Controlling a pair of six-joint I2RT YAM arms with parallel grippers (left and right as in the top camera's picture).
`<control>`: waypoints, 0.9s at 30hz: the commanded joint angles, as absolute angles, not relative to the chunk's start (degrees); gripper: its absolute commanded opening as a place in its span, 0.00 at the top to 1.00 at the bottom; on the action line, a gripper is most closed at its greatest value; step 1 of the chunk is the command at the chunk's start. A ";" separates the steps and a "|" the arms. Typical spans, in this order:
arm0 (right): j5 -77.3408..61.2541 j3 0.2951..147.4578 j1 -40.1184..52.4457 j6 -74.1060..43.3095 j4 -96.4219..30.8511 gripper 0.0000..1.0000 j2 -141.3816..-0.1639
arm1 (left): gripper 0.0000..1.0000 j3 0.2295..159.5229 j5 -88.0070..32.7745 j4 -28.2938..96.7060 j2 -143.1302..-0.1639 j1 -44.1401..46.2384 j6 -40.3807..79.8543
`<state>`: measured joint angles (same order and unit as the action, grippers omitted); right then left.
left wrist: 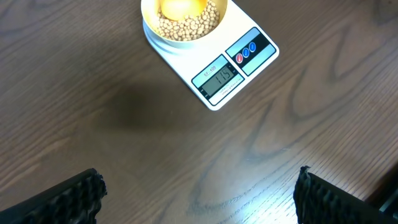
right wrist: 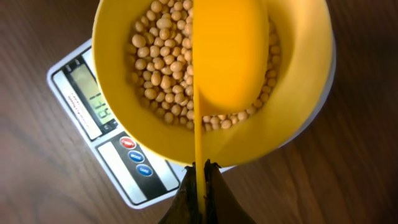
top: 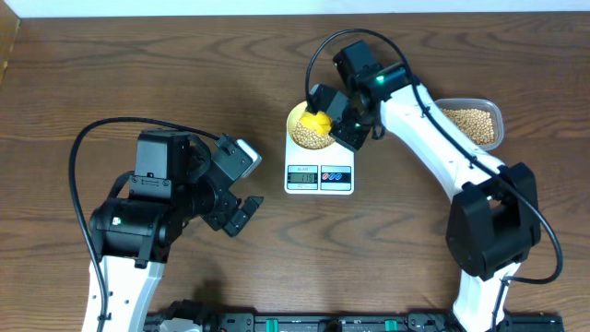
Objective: Scoop item into bowl and weigh 50g on scale
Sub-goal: 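Carry the scoop left over the bowl and tilt to pour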
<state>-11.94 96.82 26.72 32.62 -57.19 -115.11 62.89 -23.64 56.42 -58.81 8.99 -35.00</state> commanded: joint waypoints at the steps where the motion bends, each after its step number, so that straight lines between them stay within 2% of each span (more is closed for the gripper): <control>1: -15.33 97.84 26.06 33.36 -57.60 0.99 -113.12 | 0.01 63.99 -23.51 56.51 -58.83 8.69 -35.99; 8: -9.28 97.82 26.28 33.56 -54.85 0.99 -113.14 | 0.01 63.99 -23.51 56.51 -58.83 8.69 -35.99; 15: -9.72 97.82 26.94 34.26 -57.04 0.99 -113.14 | 0.01 63.99 -23.51 56.51 -58.83 8.69 -35.99; 27: -20.51 97.84 26.70 34.74 -60.84 0.99 -113.14 | 0.01 63.99 -23.51 56.51 -58.83 8.69 -35.99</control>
<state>-14.68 96.82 27.24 33.98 -60.27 -115.11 62.89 -23.64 56.42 -58.81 8.99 -35.00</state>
